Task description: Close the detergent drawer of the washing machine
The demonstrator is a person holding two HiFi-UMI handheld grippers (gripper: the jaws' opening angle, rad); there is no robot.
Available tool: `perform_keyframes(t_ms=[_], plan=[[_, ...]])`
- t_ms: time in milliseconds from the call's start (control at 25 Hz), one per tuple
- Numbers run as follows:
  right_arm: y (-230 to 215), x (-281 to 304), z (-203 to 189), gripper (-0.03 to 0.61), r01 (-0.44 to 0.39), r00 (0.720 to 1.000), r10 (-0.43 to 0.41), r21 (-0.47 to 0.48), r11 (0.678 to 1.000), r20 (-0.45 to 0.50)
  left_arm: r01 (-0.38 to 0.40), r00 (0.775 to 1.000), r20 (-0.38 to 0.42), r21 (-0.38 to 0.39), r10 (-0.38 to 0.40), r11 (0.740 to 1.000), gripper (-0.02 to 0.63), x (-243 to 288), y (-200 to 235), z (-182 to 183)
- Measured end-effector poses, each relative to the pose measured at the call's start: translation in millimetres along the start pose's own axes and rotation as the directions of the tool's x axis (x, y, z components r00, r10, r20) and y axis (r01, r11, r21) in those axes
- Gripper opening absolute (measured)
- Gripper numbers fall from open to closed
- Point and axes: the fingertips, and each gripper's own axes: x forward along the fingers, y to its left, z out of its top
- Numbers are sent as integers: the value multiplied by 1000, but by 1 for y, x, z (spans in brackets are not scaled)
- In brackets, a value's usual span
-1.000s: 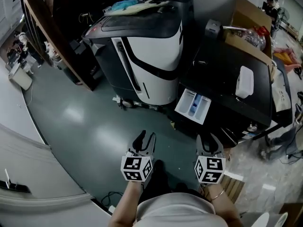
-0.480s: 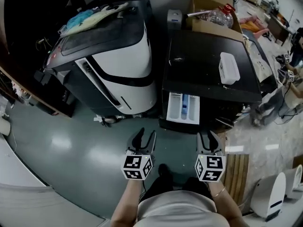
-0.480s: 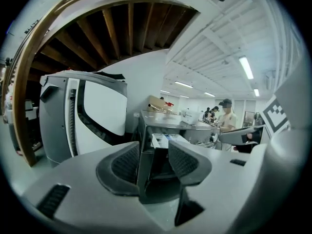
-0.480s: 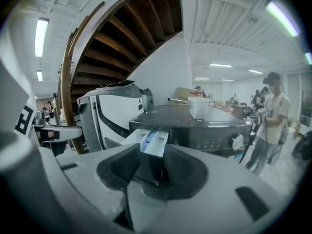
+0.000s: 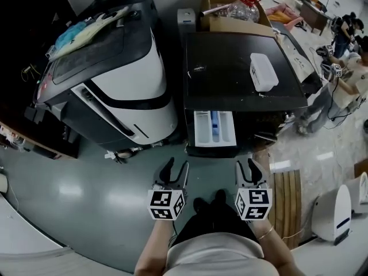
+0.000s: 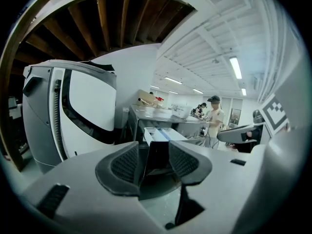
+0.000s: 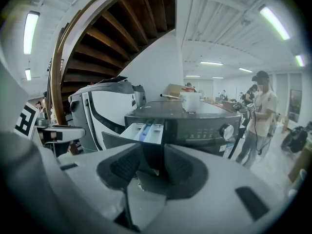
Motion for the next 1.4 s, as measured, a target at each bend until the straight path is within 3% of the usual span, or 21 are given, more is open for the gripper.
perform_keyframes(t_ms=[240, 640, 1400], plan=[[-2, 0, -9, 140, 1, 1000, 0, 60, 998, -19, 17, 1000, -11, 10, -17, 1000, 173, 4, -3, -3], [-5, 10, -17, 138, 4, 1000, -2, 64, 998, -26, 21, 1000, -20, 39, -20, 999, 173, 12, -6, -4], [-17, 38, -41, 138, -3, 994, 11, 70, 998, -106, 35, 991, -128, 18, -32, 999, 173, 41, -6, -38]])
